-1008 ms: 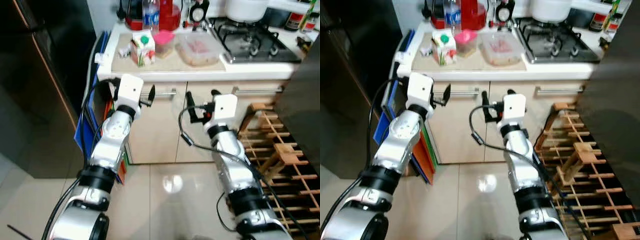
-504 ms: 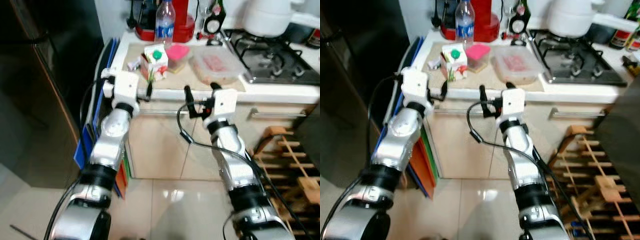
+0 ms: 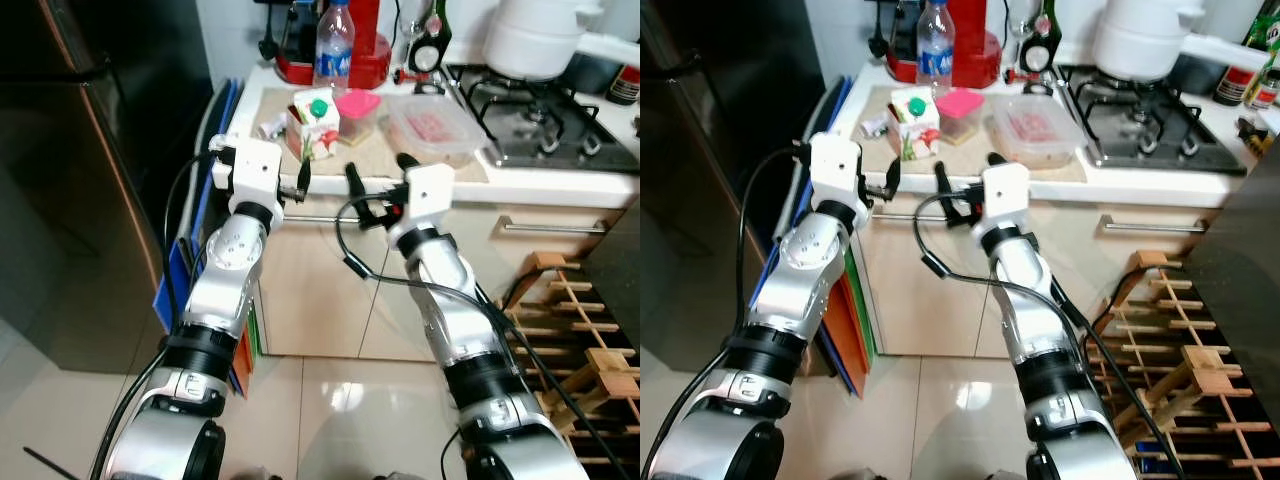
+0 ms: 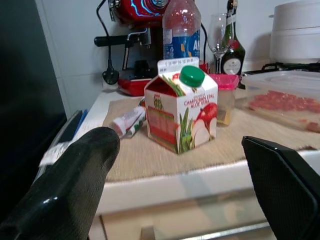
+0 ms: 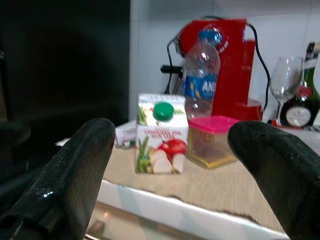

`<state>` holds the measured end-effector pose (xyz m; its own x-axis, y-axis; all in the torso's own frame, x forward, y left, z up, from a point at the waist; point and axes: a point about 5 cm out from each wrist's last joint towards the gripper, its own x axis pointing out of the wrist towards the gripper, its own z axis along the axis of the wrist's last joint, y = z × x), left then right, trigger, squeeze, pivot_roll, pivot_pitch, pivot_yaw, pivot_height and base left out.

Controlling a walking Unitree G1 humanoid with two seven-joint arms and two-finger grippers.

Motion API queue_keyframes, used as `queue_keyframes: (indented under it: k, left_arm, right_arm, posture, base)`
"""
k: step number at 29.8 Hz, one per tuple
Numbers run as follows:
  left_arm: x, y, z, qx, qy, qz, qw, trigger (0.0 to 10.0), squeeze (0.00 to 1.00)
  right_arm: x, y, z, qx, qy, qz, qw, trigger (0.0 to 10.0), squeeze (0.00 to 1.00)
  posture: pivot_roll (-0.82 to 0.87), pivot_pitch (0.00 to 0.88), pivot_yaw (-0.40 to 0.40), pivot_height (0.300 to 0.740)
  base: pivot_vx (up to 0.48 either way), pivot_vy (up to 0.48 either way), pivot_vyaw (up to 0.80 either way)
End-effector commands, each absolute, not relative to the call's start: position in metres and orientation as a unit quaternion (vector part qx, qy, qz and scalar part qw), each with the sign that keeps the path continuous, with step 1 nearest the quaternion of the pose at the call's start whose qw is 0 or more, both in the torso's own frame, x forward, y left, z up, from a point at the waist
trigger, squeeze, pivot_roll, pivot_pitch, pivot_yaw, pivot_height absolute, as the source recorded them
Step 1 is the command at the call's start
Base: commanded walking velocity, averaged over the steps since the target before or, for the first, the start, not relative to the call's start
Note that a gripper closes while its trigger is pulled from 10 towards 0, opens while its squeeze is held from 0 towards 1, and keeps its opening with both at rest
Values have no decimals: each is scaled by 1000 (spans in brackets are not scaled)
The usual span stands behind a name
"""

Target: Restocking fridge

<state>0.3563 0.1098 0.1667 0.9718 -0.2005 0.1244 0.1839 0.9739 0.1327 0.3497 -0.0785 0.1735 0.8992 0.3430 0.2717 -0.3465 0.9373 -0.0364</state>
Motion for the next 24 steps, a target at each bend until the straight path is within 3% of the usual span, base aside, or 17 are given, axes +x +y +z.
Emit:
queue_keyframes:
  k: [1,5,24]
  left_arm:
    - [354,107,171,63,-76,-102,990,10000,0]
    - [349,109,171,53,-83,-107,989,10000,0]
    - [348,103,175,50,-85,-129,987,10000,0]
  right_arm:
    - [353,-78,169,6,-122,180,976,10000,0]
    - [361,-72,176,-12,-134,177,975,10000,0]
    - [366,-60,183,-22,-145,180,973,10000,0]
  posture:
    - [4,14,-6,740]
    - [29,14,-13,740]
    - [16,31,9,740]
  base:
    - [0,0,0]
    - [0,0,0]
    - [454,0,0]
